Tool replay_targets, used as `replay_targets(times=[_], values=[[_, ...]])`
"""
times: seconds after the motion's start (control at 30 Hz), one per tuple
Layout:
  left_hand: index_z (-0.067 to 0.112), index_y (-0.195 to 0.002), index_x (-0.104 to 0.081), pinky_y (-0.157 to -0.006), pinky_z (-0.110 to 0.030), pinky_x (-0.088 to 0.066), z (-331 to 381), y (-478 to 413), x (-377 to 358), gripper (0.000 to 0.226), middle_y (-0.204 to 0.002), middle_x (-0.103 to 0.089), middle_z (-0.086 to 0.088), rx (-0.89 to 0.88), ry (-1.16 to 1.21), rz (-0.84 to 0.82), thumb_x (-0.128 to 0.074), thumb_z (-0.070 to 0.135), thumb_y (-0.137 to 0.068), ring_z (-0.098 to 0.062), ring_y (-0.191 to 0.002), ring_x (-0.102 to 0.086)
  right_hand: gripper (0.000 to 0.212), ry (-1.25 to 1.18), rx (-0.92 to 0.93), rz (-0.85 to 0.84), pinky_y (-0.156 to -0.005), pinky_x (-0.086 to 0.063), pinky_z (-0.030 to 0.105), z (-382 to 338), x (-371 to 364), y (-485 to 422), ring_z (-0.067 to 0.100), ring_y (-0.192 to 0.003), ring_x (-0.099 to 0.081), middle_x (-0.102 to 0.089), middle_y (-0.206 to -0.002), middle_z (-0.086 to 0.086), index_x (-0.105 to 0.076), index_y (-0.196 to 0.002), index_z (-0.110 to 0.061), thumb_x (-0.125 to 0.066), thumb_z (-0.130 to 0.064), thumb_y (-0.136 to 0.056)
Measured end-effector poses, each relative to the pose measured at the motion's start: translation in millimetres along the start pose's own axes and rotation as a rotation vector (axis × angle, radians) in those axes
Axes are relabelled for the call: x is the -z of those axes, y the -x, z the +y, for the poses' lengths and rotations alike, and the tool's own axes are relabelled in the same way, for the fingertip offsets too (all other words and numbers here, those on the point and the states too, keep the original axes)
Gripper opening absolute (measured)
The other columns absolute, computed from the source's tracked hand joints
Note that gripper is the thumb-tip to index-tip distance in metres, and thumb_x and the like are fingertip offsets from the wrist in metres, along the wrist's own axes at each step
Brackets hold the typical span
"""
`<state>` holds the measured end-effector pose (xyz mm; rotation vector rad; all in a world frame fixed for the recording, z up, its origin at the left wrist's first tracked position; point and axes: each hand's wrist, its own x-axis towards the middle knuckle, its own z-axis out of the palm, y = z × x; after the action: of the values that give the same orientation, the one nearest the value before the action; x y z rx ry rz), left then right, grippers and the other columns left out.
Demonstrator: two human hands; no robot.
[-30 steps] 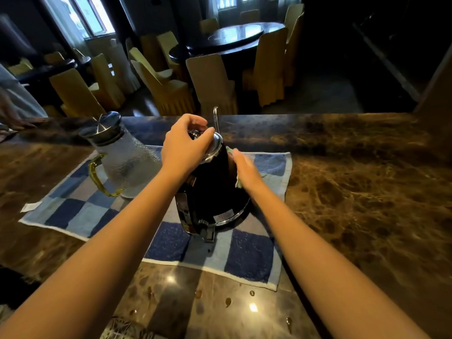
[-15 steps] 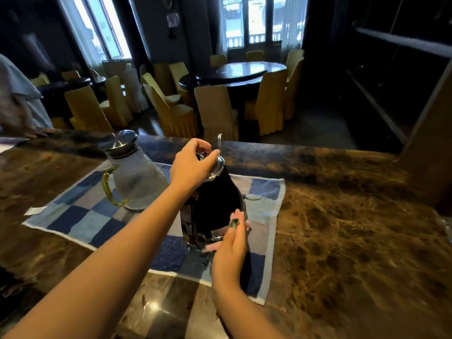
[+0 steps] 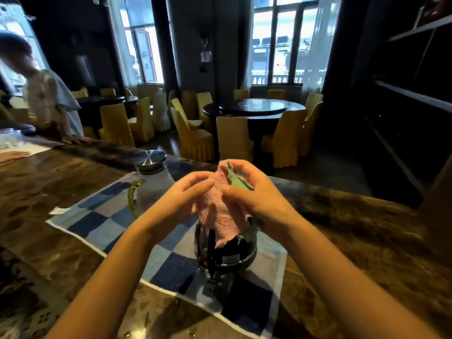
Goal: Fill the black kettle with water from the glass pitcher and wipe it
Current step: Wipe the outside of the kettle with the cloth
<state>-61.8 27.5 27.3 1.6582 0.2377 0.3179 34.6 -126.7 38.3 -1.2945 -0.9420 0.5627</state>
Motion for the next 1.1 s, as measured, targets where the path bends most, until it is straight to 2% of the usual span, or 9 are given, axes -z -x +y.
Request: replay_targets(times=[0.13, 0.23, 0.43, 0.53, 0.63, 0.73, 0.87, 0.97, 1.1], values=[[0.021, -0.109, -0.069, -0.092, -0.039, -0.053, 1.4, 29.5, 12.4, 0.027, -0.107, -0.073, -0.009, 0.059, -0.093, -0.108, -0.069, 0.029, -0.082, -0.025, -0.101, -0.069, 0.038, 0.286, 0.118, -0.220, -0.088, -0.050, 0.021, -14.0, -20.5, -31.0, 0.007, -0.104, -0.061, -0.064, -0.113, -0.002, -0.059, -0.116, -0.018, -0.067, -0.001, -0.083], [0.024, -0.094, -0.074, -0.085, -0.038, -0.055, -4.9, 45.9, 30.3, 0.028, -0.098, -0.075, -0.011, 0.046, -0.137, -0.052, -0.076, 0.041, -0.072, -0.026, -0.092, -0.071, 0.032, 0.441, 0.237, -0.323, -0.091, -0.051, 0.023, -12.9, -42.8, -51.7, 0.010, -0.099, -0.064, -0.067, -0.105, -0.001, -0.064, -0.109, -0.013, -0.068, 0.002, -0.081], [0.019, -0.094, -0.067, -0.082, -0.040, -0.056, -34.2, 65.6, 76.6, 0.039, -0.094, -0.074, -0.014, 0.091, 0.066, 0.471, -0.073, 0.028, -0.057, -0.025, -0.091, -0.071, 0.012, 0.908, 0.274, 0.042, -0.080, -0.055, 0.039, 22.0, -22.7, -101.7, 0.013, -0.089, -0.066, -0.071, -0.094, -0.008, -0.067, -0.097, -0.027, -0.062, -0.026, -0.086], [0.007, -0.078, -0.064, -0.047, -0.026, -0.053, -61.6, 56.6, 90.7, 0.007, -0.075, -0.067, -0.018, 0.127, 0.005, 0.582, -0.063, 0.009, -0.072, -0.010, -0.051, -0.065, 0.023, 1.022, -0.017, 0.030, -0.077, -0.054, 0.035, 53.0, -12.1, -100.9, 0.013, -0.091, -0.065, -0.070, -0.093, -0.009, -0.069, -0.095, -0.029, -0.063, -0.049, -0.084], [-0.004, -0.093, -0.057, -0.041, -0.026, -0.045, -103.1, 34.7, 89.7, 0.017, -0.071, -0.058, -0.022, 0.247, -0.011, 0.702, -0.046, -0.008, -0.080, -0.021, -0.045, -0.056, 0.021, 1.080, -0.035, 0.155, -0.071, -0.051, 0.033, 68.8, -18.1, -96.4, 0.010, -0.087, -0.063, -0.070, -0.090, -0.013, -0.069, -0.090, -0.032, -0.061, -0.050, -0.083], [-0.003, -0.102, -0.048, -0.041, -0.028, -0.040, -123.5, 5.6, 65.6, 0.019, -0.067, -0.048, -0.015, 0.262, 0.059, 0.590, -0.043, -0.008, -0.083, -0.020, -0.040, -0.048, 0.016, 1.065, -0.043, 0.223, -0.068, -0.047, 0.029, 66.8, -20.4, -95.7, 0.011, -0.086, -0.063, -0.070, -0.091, -0.012, -0.069, -0.091, -0.031, -0.057, -0.041, -0.086], [0.013, -0.080, -0.055, -0.039, -0.025, -0.035, -103.0, -29.1, 34.7, 0.026, -0.063, -0.040, -0.012, 0.174, 0.162, 0.441, -0.038, 0.017, -0.100, -0.016, -0.038, -0.038, 0.016, 1.068, -0.088, 0.262, -0.071, -0.052, 0.032, 67.0, -21.2, -94.8, 0.011, -0.083, -0.063, -0.071, -0.087, -0.012, -0.069, -0.087, -0.030, -0.055, -0.036, -0.085], [0.020, -0.086, -0.066, -0.046, -0.028, -0.045, -78.2, -61.6, 35.7, 0.032, -0.064, -0.058, -0.003, 0.071, 0.015, 0.316, -0.045, 0.041, -0.097, -0.011, -0.049, -0.054, 0.017, 1.078, -0.101, 0.294, -0.074, -0.055, 0.037, 67.9, -23.4, -96.6, 0.011, -0.080, -0.063, -0.070, -0.083, -0.012, -0.070, -0.085, -0.029, -0.054, -0.035, -0.085], [0.010, -0.092, -0.066, -0.066, -0.042, -0.053, -78.4, -114.8, 44.4, 0.020, -0.086, -0.068, -0.020, -0.091, -0.270, 0.243, -0.046, 0.012, -0.093, -0.022, -0.069, -0.063, 0.017, 1.084, -0.124, 0.334, -0.072, -0.056, 0.039, 70.2, -24.3, -98.1, 0.010, -0.076, -0.063, -0.070, -0.079, -0.011, -0.069, -0.081, -0.030, -0.052, -0.035, -0.083]])
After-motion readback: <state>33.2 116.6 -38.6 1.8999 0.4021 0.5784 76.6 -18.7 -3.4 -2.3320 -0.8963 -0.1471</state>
